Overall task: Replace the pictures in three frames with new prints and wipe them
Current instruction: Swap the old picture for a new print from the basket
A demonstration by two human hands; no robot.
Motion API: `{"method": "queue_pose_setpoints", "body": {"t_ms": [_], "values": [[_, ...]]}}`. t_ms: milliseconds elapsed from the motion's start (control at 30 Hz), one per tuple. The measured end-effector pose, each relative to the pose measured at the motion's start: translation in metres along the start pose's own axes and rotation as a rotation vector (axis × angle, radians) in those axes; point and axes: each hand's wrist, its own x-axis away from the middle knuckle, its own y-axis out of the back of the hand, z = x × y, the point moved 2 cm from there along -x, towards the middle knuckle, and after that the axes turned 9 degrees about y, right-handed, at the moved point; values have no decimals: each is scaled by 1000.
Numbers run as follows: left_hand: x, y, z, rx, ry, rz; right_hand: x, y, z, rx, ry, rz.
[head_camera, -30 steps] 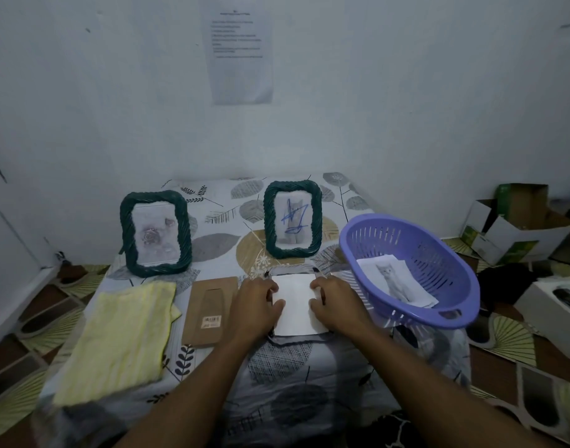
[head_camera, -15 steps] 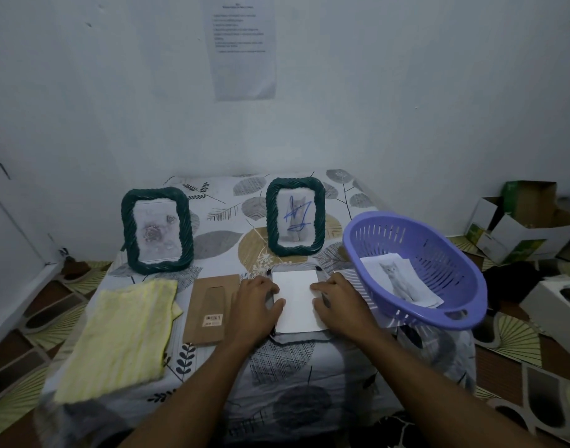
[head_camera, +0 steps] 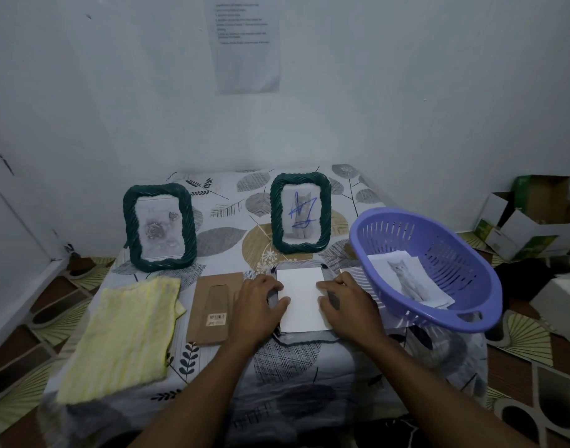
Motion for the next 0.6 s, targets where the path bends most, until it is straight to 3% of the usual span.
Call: {"method": "queue_pose_setpoints", "body": {"t_ms": [600], "values": [[2,2,-2,43,38,16,0,-1,-1,-18,2,-6]]}}
